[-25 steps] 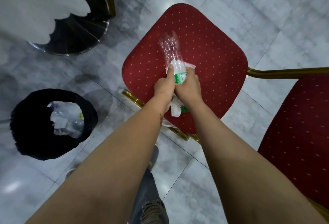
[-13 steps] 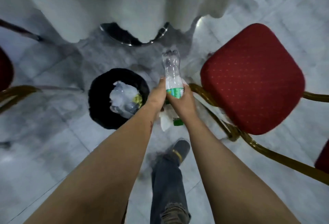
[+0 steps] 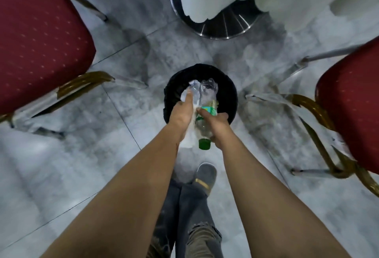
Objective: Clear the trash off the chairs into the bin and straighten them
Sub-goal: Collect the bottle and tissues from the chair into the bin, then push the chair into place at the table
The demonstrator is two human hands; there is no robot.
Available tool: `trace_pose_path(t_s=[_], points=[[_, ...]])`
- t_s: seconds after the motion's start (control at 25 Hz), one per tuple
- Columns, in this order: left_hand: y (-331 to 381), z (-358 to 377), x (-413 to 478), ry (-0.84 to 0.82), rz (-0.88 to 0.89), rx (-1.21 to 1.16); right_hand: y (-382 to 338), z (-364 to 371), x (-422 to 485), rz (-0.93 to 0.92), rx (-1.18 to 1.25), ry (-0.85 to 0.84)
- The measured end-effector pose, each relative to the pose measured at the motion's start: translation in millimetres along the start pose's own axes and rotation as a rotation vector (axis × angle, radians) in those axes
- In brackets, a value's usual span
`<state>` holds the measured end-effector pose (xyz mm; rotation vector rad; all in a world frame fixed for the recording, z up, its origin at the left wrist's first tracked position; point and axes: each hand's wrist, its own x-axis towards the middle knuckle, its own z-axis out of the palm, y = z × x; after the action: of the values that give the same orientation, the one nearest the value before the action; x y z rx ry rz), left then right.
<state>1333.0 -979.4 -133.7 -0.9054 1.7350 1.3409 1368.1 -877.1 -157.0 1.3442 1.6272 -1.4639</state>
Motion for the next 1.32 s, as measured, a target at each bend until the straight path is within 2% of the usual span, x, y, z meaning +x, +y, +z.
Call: trace_pose_path(t_s=[0.28, 0.4, 0.48, 0.56, 0.72, 0.88, 1.04, 1.32], points=[[3, 16, 56, -0.065, 0.079, -0.058, -10, -17, 64, -0.087, -0.1, 0.001], [0, 13, 57, -0.074, 0.09, -0.084, -1, -27, 58, -0.158, -0.157, 0.02], [-3, 11, 44, -0.04, 0.148, -0.002, 6, -31, 43, -0.181, -0.3, 0.033], [-2, 4, 26, 0.001, 0.233, 0.122, 7, -36, 20, -0.252, -0.485, 0.061], [11, -23, -33, 0.128, 0.34, 0.583, -8, -43, -46, -0.414, -0.787, 0.091], [22, -56, -116, 0.241, 0.455, 0.846, -34, -52, -133, -0.618, -1.053, 0.1], [16, -104, -216, 0.35, 0.535, 0.938, -55, -52, -235, -0.802, -1.201, 0.12], [-15, -212, -343, 0.521, 0.503, 0.95, -54, -7, -369, -1.088, -1.328, 0.054]])
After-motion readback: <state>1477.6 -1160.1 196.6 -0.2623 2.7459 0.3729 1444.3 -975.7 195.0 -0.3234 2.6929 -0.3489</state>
